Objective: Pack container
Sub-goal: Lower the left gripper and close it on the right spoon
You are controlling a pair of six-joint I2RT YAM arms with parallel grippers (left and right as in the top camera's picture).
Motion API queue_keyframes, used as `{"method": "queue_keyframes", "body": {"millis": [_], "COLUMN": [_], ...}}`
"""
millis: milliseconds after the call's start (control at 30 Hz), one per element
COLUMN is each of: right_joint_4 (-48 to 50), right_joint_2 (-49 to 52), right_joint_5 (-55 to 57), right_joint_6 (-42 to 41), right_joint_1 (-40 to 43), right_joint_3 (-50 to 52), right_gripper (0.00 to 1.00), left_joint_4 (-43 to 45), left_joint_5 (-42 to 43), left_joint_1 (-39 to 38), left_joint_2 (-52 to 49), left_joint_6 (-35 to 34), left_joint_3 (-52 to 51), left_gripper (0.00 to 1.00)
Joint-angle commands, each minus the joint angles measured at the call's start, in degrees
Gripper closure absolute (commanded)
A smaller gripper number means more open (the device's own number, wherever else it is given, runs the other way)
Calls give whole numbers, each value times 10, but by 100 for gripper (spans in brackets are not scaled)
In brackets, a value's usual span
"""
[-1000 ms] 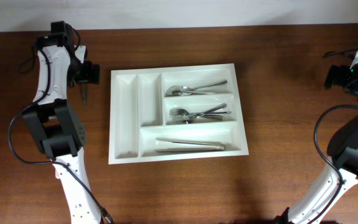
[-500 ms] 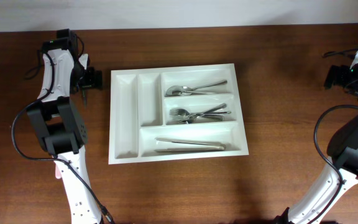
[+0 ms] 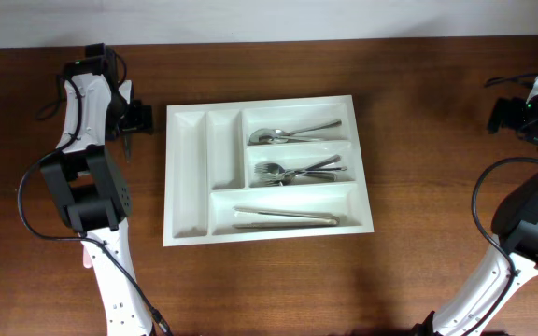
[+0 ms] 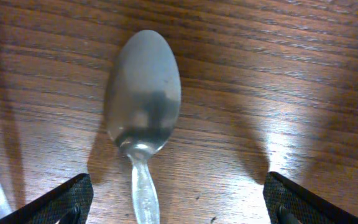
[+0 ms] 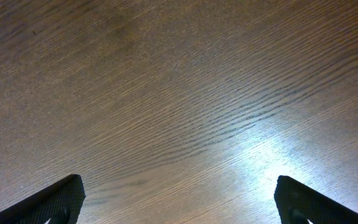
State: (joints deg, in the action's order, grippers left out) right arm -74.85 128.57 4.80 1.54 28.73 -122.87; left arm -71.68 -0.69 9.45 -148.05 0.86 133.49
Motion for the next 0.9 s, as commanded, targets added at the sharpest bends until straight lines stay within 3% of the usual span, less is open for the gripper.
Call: {"method": "queue_keyframes", "body": {"millis": [0, 67, 133, 200, 367, 867], "right_joint_4": [1, 2, 2, 2, 2, 2], "right_joint_2": [-7, -7, -7, -7, -7, -7], "right_joint_5": [-1, -1, -1, -1, -1, -1], "right_joint_6": [-5, -5, -5, -5, -5, -5], "right_joint_1": [-2, -2, -2, -2, -2, -2], "right_joint_3": [2, 2, 2, 2, 2, 2], "right_gripper": [1, 1, 1, 1, 1, 1], "left_joint_4": [0, 0, 0, 0, 0, 0], "left_joint_5": [-20, -21, -21, -21, -21, -22], "left_joint_1": [0, 0, 0, 0, 1, 5], "left_joint_2": [-1, -1, -1, -1, -2, -2], "left_joint_6": [16, 18, 18, 18, 20, 24], "left_joint_3": [3, 3, 3, 3, 3, 3], "left_gripper": [10, 11, 25, 32, 38, 75]}}
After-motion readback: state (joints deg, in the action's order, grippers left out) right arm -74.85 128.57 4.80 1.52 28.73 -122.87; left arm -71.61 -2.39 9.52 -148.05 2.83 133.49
